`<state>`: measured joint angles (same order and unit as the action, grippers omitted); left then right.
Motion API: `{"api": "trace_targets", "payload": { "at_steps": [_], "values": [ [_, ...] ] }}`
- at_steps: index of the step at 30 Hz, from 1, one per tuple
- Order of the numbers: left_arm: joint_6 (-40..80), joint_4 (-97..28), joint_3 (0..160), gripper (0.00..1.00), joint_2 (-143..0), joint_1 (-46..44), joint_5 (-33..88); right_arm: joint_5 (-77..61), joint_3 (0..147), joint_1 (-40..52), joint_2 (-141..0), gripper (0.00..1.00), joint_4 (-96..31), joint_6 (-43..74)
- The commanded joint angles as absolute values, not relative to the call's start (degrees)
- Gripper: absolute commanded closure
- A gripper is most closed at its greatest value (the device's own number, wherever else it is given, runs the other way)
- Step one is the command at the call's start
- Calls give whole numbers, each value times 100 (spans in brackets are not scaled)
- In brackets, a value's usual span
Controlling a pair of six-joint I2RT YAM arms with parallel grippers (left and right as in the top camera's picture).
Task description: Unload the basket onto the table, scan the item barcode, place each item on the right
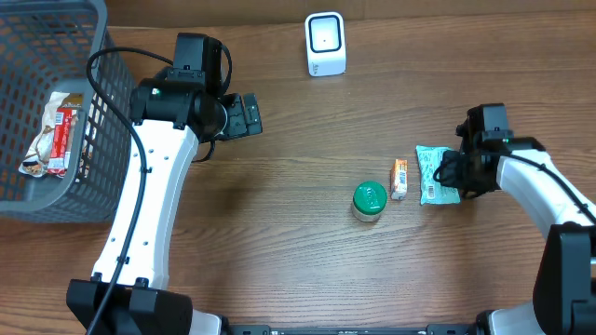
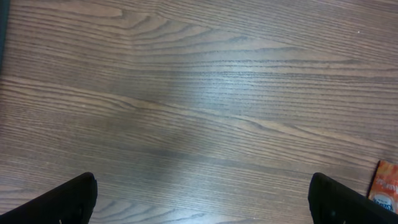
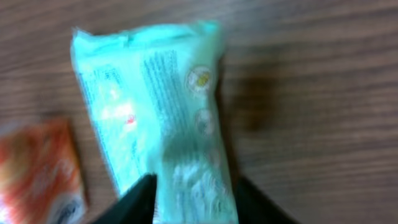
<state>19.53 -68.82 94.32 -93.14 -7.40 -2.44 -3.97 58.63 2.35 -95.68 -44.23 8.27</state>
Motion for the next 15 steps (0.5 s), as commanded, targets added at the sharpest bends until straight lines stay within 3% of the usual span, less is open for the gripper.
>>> {"api": "trace_targets", "payload": {
  "at_steps": [1,3,6,15],
  "values": [
    [1973,-6875,9498,0,-9290,-753,-318,-692,6820,268,-9428,50,-4897,810],
    [1973,-6875,9498,0,-9290,-753,-318,-941,7231,268,-9428,44,-5249,810],
    [1970,-6875,9498,0,-9290,-753,-318,-1538,7631,268,-9428,0,-5489,880],
    [1973,-6875,9498,0,-9290,-753,-318,-1660,7625,266,-9430,0,-5457,913]
  ]
}}
